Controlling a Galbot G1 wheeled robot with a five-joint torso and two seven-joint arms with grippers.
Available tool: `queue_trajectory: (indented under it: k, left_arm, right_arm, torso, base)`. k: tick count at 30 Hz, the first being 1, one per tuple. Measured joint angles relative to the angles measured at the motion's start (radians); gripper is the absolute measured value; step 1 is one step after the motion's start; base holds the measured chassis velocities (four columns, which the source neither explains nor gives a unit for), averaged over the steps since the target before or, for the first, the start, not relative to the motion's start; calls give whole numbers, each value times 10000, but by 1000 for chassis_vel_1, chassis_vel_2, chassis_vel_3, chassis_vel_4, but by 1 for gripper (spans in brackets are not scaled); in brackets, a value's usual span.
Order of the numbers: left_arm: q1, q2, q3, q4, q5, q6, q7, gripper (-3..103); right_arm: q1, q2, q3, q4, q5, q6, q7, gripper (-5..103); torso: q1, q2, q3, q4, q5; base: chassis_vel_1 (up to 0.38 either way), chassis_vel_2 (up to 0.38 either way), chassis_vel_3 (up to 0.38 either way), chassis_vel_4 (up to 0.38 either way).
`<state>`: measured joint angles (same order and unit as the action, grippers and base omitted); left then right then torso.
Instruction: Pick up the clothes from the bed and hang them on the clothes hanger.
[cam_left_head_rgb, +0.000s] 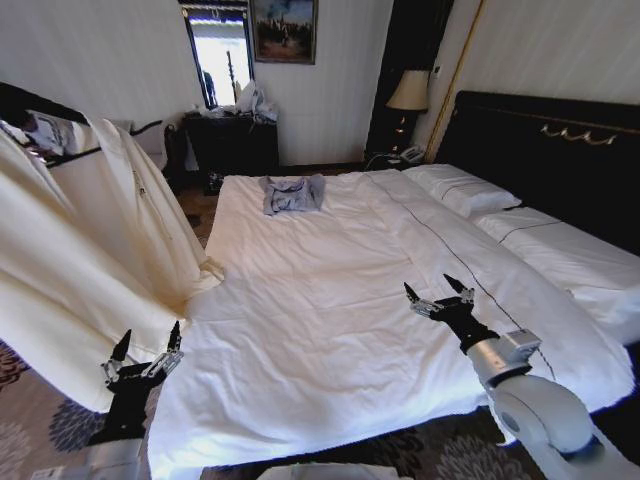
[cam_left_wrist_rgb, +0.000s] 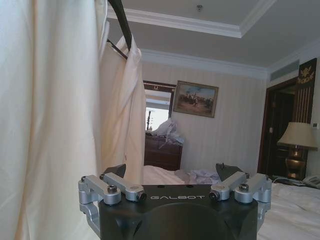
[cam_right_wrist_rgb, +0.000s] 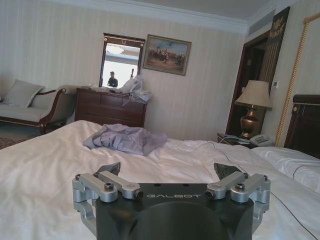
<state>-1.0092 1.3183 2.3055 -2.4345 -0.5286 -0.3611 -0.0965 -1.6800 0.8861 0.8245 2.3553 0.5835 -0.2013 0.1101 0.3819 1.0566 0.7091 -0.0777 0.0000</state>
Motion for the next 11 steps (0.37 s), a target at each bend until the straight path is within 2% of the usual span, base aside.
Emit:
queue_trajectory:
  k: [11]
  left_arm:
    - [0, 0, 0, 0, 0, 0, 0, 100]
  right_arm:
    - [0, 0, 0, 0, 0, 0, 1, 100]
  torso:
    - [0, 0, 0, 0, 0]
  base:
    - [0, 0, 0, 0]
